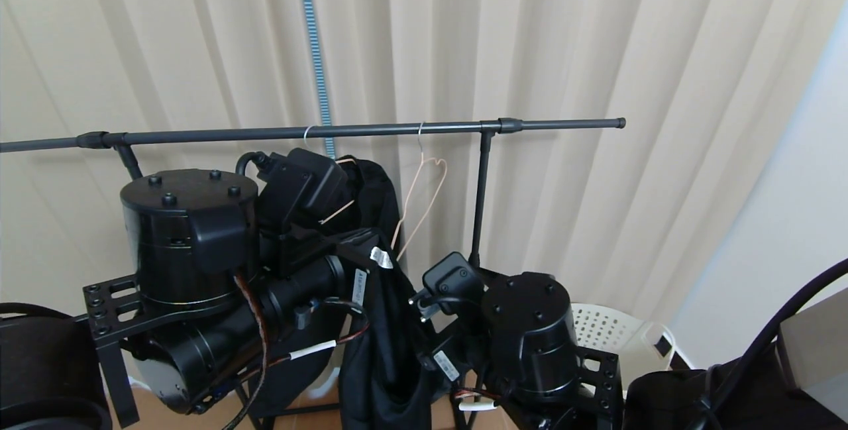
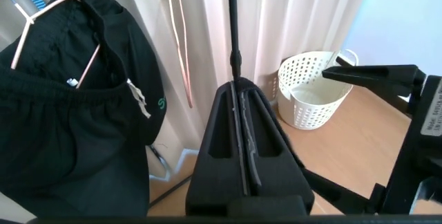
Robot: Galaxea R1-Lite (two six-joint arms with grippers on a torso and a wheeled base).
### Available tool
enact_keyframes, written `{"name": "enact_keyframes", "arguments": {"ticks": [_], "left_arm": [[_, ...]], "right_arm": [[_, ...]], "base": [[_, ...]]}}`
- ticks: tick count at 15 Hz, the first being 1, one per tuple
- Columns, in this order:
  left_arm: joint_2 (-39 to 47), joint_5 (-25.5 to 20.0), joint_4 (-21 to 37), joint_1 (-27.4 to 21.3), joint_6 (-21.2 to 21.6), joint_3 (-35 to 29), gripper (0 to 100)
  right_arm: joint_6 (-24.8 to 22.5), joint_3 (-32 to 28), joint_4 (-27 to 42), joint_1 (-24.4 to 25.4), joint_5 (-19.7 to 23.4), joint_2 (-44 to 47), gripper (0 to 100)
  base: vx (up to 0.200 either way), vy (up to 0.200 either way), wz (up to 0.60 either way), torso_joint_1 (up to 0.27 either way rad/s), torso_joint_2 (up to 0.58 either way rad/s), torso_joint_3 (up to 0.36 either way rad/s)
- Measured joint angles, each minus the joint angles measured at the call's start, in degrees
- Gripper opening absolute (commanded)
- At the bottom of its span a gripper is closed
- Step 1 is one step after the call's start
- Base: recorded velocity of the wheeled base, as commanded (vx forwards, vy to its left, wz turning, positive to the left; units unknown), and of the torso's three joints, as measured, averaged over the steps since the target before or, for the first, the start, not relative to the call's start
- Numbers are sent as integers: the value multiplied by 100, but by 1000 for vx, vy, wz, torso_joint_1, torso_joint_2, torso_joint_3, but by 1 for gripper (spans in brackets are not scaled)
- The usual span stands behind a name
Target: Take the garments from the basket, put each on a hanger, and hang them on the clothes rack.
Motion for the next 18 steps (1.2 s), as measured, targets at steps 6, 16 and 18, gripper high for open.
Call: {"name": "enact_keyframes", "arguments": {"ticks": [6,16,18], "left_arm": [[-118,-49,17,-55,9,221,0],[-297,-163,211,-23,11,336,0],[-217,-158,222,-20,-2,324,0]], "right_arm": [[29,-446,-466,-308,-343,356,100],[22,-684,-444,-733,-384,524,0],[16,-631,-378,-749,-393,369,0]], "base": [[0,0,0,0,0,0],[0,0,0,0,0,0],[0,0,0,0,0,0]]}}
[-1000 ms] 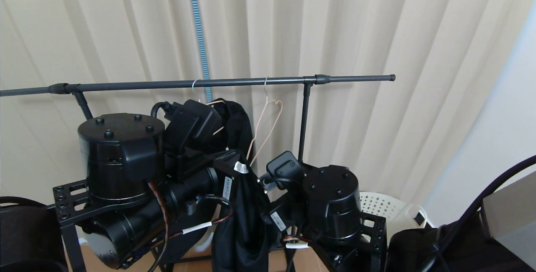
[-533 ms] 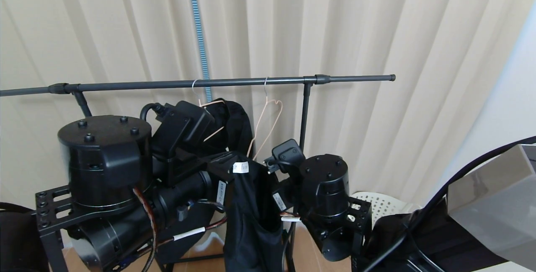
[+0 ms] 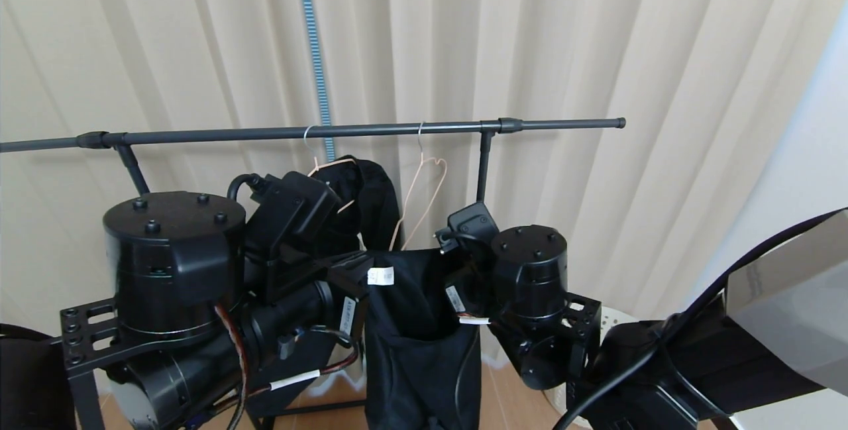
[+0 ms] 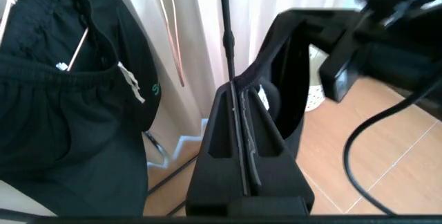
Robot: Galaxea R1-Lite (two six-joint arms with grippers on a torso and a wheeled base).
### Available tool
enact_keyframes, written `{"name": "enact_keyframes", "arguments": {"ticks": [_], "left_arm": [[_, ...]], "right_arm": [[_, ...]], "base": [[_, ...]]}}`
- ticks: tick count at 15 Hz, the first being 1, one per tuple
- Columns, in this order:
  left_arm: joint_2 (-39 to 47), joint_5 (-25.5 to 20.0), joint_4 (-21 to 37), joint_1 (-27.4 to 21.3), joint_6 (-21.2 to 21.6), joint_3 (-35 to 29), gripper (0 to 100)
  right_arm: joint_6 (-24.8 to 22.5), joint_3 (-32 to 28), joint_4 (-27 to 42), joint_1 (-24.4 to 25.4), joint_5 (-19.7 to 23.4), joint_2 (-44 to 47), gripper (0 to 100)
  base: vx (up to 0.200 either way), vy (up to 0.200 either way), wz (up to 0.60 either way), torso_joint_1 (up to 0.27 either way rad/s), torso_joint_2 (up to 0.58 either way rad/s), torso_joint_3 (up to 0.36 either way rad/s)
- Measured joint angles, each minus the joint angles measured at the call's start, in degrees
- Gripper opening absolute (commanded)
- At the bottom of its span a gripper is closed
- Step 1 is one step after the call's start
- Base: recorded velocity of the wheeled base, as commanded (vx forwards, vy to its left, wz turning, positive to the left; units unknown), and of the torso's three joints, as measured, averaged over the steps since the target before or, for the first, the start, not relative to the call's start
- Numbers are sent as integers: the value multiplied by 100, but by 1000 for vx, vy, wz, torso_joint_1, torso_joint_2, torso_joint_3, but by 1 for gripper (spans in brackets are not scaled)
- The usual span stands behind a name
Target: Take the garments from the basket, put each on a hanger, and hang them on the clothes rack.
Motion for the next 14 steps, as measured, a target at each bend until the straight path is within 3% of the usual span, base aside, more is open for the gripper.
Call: {"name": "enact_keyframes", "arguments": {"ticks": [6,12,13,14], "left_arm": [[477,5,-24,77,-13,-77,0],[940,2,-24,132,-107,-278,0],[1025,0,-27,127,-145,-311,100],[1102,2,-27,123,-169,-338,100]], "right_arm": [[-29,5,18,33,-345,-473,0],[-29,-166,65,399,-1154,-603,0],[-30,-226,65,457,-1196,-599,0],[-29,-286,90,492,-1229,-595,0]], "base": [[0,0,0,0,0,0],[0,0,0,0,0,0],[0,0,0,0,0,0],[0,0,0,0,0,0]]}}
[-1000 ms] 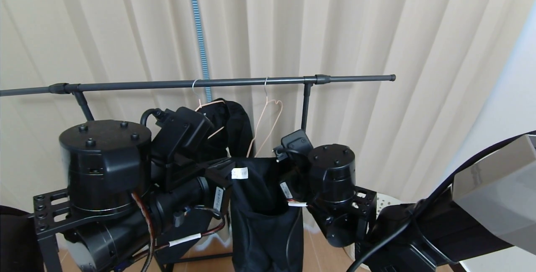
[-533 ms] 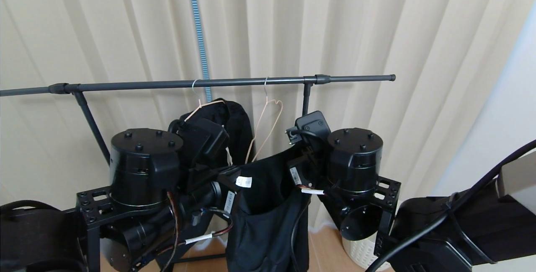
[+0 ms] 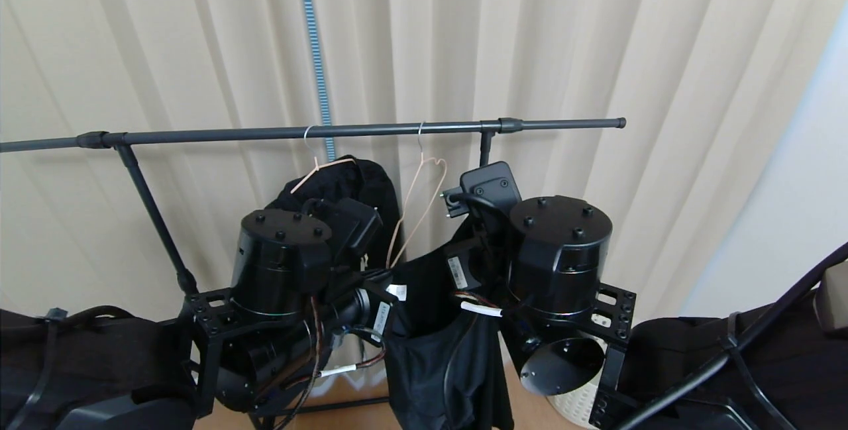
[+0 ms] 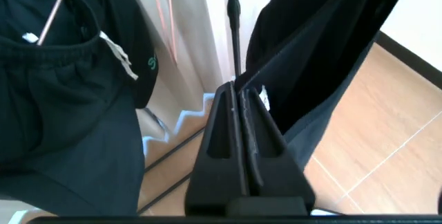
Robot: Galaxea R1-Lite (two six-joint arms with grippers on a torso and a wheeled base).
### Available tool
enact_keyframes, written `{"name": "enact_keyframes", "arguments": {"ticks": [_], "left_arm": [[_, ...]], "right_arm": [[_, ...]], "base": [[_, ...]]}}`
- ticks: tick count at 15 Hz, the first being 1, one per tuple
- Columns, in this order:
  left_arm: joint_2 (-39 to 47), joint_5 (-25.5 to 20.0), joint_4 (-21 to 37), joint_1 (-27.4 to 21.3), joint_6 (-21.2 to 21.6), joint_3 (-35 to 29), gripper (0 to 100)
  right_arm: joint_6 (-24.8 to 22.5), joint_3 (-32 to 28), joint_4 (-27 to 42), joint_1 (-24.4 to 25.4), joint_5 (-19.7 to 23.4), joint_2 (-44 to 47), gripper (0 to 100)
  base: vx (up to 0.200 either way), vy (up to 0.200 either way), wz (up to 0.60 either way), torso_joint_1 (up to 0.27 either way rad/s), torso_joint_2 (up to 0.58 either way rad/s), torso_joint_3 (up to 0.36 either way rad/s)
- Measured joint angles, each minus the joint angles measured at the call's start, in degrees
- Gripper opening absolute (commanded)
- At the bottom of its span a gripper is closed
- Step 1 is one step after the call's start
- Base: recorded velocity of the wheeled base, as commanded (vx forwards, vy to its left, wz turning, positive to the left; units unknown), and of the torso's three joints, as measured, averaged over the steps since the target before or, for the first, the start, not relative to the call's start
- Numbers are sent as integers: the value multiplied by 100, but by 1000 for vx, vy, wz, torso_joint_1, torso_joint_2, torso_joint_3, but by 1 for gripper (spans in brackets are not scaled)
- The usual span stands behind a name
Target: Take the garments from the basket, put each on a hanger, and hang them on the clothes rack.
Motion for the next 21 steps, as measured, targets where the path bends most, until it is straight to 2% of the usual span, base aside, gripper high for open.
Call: {"name": "enact_keyframes", "arguments": {"ticks": [4,8,14,21], "left_arm": [[377,-2,-1,-52,-98,-61,100],[686,-5,-9,-311,-293,-135,100],[1073,77,2,-591,-759,-254,100],[1331,107,5,-759,-790,-52,100]], "right_arm": [[18,-271,60,74,-112,16,0],[34,-372,60,87,-132,30,0],[166,-553,60,15,-132,85,0],[212,-658,57,-129,-161,124,0]], "base": [[0,0,0,0,0,0],[0,0,0,0,0,0],[0,0,0,0,0,0],[0,0,0,0,0,0]]}}
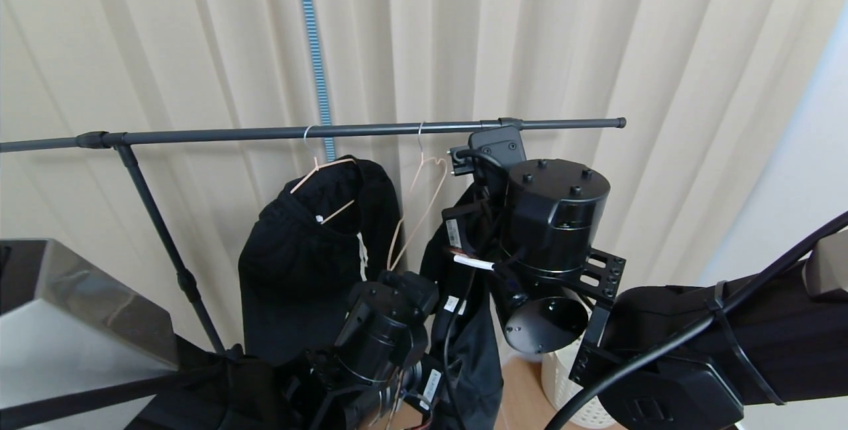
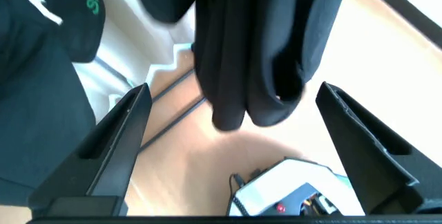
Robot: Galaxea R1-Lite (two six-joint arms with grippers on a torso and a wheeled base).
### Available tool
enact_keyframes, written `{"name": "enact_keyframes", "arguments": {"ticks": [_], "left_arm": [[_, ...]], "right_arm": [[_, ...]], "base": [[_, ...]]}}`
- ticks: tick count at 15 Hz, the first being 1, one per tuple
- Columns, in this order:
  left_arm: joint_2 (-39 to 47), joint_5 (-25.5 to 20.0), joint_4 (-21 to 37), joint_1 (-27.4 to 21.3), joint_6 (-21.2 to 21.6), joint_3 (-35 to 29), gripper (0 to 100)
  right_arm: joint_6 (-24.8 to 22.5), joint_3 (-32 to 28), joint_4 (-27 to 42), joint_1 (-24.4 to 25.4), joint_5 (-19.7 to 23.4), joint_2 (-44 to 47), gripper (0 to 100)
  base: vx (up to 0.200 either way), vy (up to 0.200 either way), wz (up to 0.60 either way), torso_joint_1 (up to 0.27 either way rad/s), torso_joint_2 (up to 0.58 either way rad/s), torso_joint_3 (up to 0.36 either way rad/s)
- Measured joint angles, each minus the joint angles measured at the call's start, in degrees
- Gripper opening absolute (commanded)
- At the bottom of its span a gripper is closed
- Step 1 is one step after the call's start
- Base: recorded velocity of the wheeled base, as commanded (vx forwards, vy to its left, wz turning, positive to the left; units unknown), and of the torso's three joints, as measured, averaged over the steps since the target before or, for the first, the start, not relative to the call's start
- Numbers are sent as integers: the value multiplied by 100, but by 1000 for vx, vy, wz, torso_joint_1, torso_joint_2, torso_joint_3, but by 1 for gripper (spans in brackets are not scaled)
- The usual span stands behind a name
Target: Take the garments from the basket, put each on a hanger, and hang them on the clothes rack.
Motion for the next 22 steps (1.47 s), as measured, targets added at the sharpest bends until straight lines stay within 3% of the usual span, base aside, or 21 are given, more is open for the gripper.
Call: {"name": "enact_keyframes", "arguments": {"ticks": [7,12,22], "left_arm": [[-52,29,-132,38,-183,-304,100],[204,493,-150,165,-260,-566,100],[490,699,-150,-124,-233,-191,100]], "right_arm": [[4,-6,-2,-35,0,0,0],[41,5,2,-33,2,-6,0],[41,-65,5,-185,-33,-33,0]], "base": [[0,0,0,0,0,0],[0,0,0,0,0,0],[0,0,0,0,0,0]]}}
